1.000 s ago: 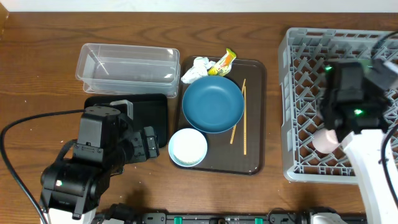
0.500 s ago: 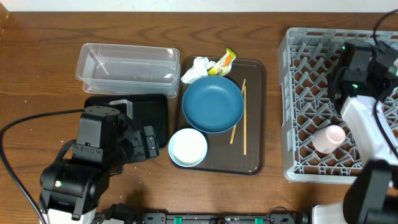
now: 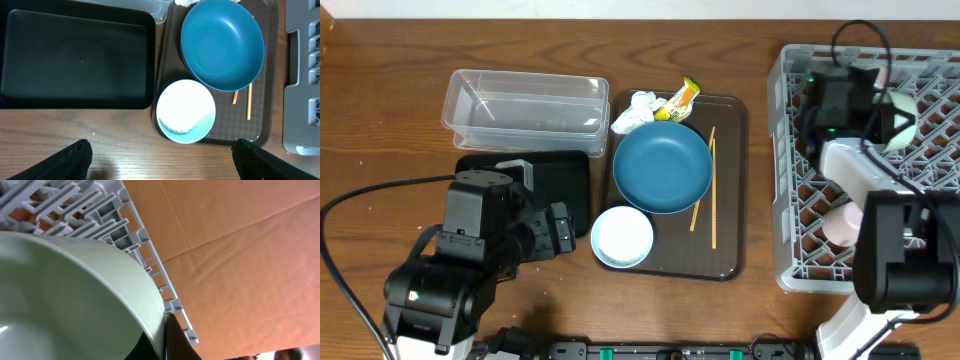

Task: Sort waste into correct bins and load items into the dishwasher rack
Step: 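Carry the mint-green bowl to the rack and set it upright, then return the right gripper to the dark blue bowl and grasp its rim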

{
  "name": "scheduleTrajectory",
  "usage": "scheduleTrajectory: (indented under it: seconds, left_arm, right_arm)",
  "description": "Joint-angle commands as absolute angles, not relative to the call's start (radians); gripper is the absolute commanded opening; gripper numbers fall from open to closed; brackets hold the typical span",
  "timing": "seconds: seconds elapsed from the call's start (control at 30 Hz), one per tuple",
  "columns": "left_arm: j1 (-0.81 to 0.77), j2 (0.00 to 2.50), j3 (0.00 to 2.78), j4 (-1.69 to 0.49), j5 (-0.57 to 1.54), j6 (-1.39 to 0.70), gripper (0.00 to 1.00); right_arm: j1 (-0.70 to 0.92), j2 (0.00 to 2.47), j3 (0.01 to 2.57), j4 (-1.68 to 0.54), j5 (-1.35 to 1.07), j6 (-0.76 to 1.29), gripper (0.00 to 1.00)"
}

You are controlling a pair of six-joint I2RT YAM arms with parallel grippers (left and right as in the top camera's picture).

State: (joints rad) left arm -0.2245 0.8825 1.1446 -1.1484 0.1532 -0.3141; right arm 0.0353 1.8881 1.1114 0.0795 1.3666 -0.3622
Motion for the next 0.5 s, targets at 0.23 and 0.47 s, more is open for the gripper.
scheduleTrajectory:
  seconds: [0.23,0.47]
  left_arm:
    - [-0.224,0.883,1.164,-1.151,0.144,-0.315,0.92]
    - [-0.224,0.883,1.164,-1.151,0.144,-0.315,0.92]
  right_arm:
    - [0.136,1.912,1.119,0.118,1.334,-0.426,0.64]
    - [0.234,1.831,1.119,0.101,1.170,-0.451,0.91]
